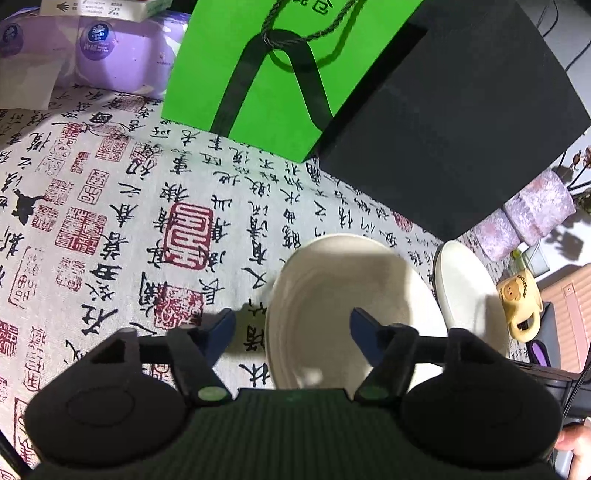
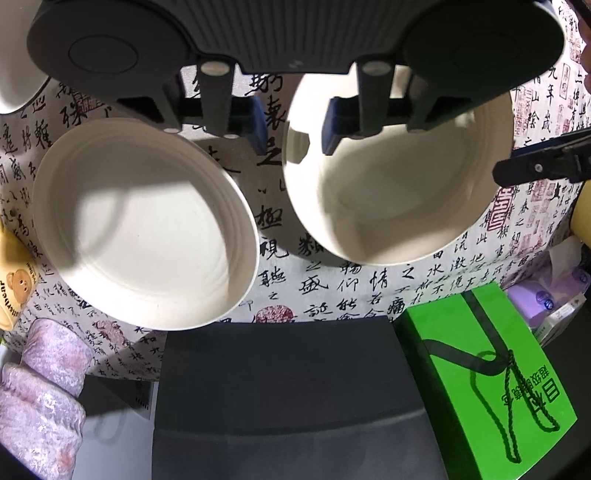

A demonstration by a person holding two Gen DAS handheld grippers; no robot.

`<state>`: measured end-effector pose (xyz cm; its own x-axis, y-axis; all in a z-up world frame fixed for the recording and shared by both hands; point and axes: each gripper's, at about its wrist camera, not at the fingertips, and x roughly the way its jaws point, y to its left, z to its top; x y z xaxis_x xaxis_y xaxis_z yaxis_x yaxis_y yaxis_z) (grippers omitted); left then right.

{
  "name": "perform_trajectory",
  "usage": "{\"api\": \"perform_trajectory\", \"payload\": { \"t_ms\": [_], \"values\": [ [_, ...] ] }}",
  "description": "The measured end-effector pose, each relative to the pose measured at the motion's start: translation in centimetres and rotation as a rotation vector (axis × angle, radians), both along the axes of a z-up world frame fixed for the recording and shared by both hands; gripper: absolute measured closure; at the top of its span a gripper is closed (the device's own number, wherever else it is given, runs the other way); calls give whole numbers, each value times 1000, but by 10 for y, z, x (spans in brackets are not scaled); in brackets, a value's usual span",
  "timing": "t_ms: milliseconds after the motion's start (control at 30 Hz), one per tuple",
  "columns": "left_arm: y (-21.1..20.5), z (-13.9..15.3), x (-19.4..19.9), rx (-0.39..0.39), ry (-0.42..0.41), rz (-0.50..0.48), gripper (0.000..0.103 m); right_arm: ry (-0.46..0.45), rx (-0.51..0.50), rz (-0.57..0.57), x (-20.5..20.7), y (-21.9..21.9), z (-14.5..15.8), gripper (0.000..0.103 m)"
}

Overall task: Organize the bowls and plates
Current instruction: 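Lift the cream plate off the cloth, tilting it up with both grippers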

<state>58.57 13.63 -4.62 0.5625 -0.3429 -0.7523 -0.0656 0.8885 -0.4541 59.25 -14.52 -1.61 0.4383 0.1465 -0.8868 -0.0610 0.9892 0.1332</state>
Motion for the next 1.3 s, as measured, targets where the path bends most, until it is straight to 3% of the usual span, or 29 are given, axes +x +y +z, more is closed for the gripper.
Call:
{"api": "perform_trajectory", "payload": {
  "t_ms": [100, 167, 367, 500, 567, 1300],
  "values": [
    [-1, -2, 0, -4, 3, -12, 43, 4, 4, 5, 0, 1, -2, 81],
    [-1, -5, 1, -9, 11, -15, 56, 2, 6, 6, 0, 1, -2, 81],
    [-1, -12, 5, -3, 44, -8, 78, 11, 11, -1, 1, 0, -6, 86],
    [1, -14, 5, -5, 46, -5, 81, 8, 25, -5, 1, -2, -7, 89],
    [2, -15, 6, -4, 52, 4, 87, 6, 33, -14, 0, -3, -7, 90],
    [0, -18, 6, 35, 50, 10, 92, -29, 32, -4, -3, -3, -4, 91]
  ]
}}
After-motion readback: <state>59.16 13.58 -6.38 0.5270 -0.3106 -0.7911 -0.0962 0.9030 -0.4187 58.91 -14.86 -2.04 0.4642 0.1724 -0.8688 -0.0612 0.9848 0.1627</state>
